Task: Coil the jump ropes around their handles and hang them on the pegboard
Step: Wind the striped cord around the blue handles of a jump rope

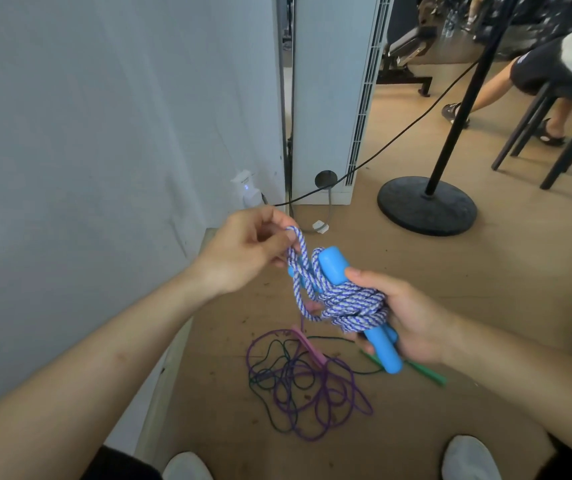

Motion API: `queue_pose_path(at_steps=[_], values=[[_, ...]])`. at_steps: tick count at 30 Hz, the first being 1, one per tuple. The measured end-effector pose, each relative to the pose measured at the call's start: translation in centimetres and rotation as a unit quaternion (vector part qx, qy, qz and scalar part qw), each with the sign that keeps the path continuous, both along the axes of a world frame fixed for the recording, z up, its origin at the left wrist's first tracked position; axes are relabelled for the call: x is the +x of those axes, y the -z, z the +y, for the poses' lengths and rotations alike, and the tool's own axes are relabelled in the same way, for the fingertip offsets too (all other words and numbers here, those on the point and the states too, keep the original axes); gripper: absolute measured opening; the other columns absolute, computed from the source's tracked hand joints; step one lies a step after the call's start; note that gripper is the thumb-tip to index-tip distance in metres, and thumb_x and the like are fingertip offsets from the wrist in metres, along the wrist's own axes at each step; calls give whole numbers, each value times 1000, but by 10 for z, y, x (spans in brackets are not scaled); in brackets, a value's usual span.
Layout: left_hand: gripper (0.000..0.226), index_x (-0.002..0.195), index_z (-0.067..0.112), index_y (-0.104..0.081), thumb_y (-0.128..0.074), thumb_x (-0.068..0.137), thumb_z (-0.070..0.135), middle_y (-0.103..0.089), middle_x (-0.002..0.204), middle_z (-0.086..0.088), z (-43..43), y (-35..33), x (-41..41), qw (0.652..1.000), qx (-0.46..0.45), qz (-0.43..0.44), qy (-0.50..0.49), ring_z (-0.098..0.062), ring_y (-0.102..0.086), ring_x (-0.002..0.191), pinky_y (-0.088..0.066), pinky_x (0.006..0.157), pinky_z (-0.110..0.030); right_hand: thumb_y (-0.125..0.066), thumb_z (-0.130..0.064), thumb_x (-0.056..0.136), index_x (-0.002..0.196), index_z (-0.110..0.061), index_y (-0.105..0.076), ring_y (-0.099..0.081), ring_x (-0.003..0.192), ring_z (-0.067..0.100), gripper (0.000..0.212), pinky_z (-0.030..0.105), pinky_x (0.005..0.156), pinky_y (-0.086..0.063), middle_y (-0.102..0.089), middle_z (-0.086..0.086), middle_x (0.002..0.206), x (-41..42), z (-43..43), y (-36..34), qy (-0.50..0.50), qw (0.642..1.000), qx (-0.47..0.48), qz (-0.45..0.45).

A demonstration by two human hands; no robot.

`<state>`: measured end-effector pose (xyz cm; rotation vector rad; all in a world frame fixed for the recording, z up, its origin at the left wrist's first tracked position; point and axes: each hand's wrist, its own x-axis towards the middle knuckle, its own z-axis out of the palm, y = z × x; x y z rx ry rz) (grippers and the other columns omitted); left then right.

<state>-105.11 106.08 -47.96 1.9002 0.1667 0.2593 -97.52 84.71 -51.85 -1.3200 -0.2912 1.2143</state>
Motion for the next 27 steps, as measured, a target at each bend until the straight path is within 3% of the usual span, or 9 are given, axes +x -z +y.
queue_pose_path(at_steps=[2,5,9,11,13,17,20,24,27], values=[[12,94,10,-61,-55,99,0,-69,71,5,2,2,0,999,-9,-33,-29,-12,-65,65,-58,66,-26,-64,-45,79,87,-16,-76,-55,51,19,33,25,40,-41,-63,12,79,0,1,0,10,1000,6,13],[17,93,17,-63,-57,99,2,-64,79,-4,1,1,0,996,-1,-67,-55,-15,-62,71,-55,67,-24,-63,-45,78,93,-13,-70,-54,52,18,36,23,41,-41,-62,11,78,4,3,0,32,999,-14,9],[18,95,13,-63,-55,98,-3,-62,82,-14,-9,-3,-2,998,-8,-59,-6,-21,-62,78,-53,75,-28,-65,-50,75,93,-14,-69,-53,55,17,40,25,46,-43,-62,5,70,10,6,6,54,997,-47,-33],[22,94,12,-64,-52,98,-7,-61,75,-5,-10,-5,-2,997,-40,-58,21,-20,-62,73,-52,73,-25,-65,-50,75,95,-13,-69,-54,56,17,42,26,47,-45,-63,5,72,11,8,10,63,996,-52,-47],[22,95,13,-66,-54,95,-5,-60,70,5,-9,-9,-3,994,-66,-68,53,-17,-59,69,-50,70,-21,-65,-48,76,101,-11,-68,-56,56,18,45,25,48,-47,-65,8,80,12,11,11,82,995,-36,-36],[21,102,14,-66,-66,83,5,-62,77,-3,-1,-13,-3,993,-19,-97,67,-17,-58,75,-47,74,-22,-63,-43,82,114,-15,-71,-66,86,16,43,26,74,-51,-72,5,106,15,9,10,54,998,11,-43],[32,110,13,-65,-70,80,4,-66,89,-3,8,-9,-2,993,6,-103,49,-17,-59,80,-48,77,-28,-58,-37,90,124,-18,-66,-67,92,14,40,26,71,-56,-69,10,121,16,6,10,52,995,35,-73],[46,120,21,-65,-81,79,10,-66,104,0,13,7,5,997,49,-59,-23,-12,-63,78,-52,75,-23,-56,-35,92,129,-19,-63,-69,99,16,41,27,73,-57,-67,11,127,15,6,13,52,994,54,-84],[30,109,17,-71,-82,81,22,-71,103,3,12,20,8,998,41,1,-43,-11,-65,79,-57,79,-34,-55,-36,95,133,-21,-60,-65,116,27,42,33,83,-54,-65,8,131,18,7,20,40,992,70,-92]])
